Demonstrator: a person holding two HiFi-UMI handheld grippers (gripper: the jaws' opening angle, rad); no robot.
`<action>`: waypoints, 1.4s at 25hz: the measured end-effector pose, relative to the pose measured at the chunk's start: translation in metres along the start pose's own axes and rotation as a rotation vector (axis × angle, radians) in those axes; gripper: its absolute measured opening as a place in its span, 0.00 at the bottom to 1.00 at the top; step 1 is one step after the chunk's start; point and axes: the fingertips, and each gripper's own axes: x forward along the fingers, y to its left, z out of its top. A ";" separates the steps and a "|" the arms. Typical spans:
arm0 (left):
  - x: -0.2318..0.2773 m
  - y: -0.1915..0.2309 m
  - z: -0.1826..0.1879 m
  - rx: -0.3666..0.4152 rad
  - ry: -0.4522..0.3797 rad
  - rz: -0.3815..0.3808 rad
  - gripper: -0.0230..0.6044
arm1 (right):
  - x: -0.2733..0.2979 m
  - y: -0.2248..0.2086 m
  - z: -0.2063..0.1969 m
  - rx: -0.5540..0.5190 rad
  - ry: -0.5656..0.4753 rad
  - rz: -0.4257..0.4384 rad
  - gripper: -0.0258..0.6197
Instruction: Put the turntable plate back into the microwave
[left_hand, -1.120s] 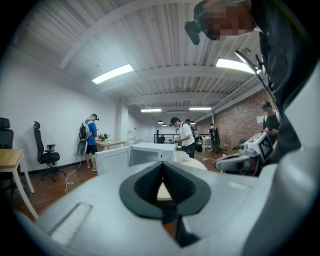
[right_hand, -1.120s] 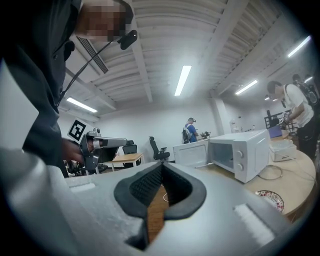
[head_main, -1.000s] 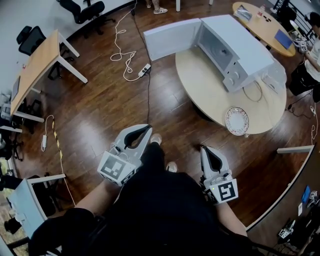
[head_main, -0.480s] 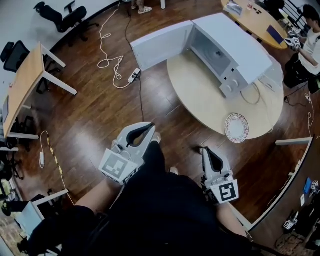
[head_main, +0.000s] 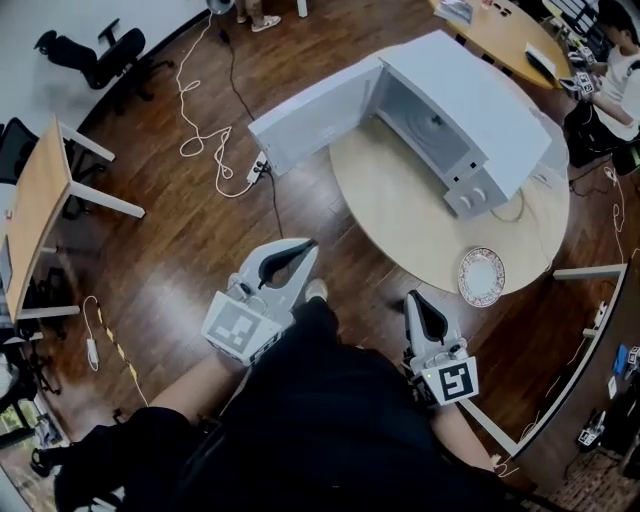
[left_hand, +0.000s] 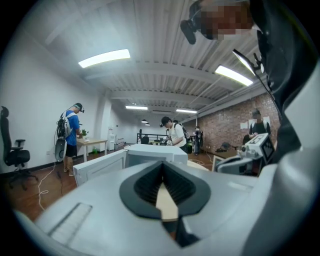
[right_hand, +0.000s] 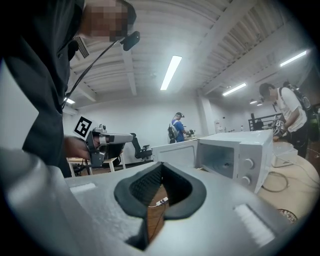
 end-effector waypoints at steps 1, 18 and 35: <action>0.005 0.006 0.005 -0.013 -0.003 -0.011 0.04 | 0.006 -0.001 0.003 -0.001 -0.002 -0.008 0.04; 0.059 0.079 0.027 -0.031 -0.043 -0.171 0.04 | 0.072 -0.012 0.021 -0.028 0.003 -0.168 0.04; 0.080 0.105 0.035 0.005 -0.072 -0.200 0.04 | 0.104 -0.021 0.024 -0.049 -0.034 -0.192 0.04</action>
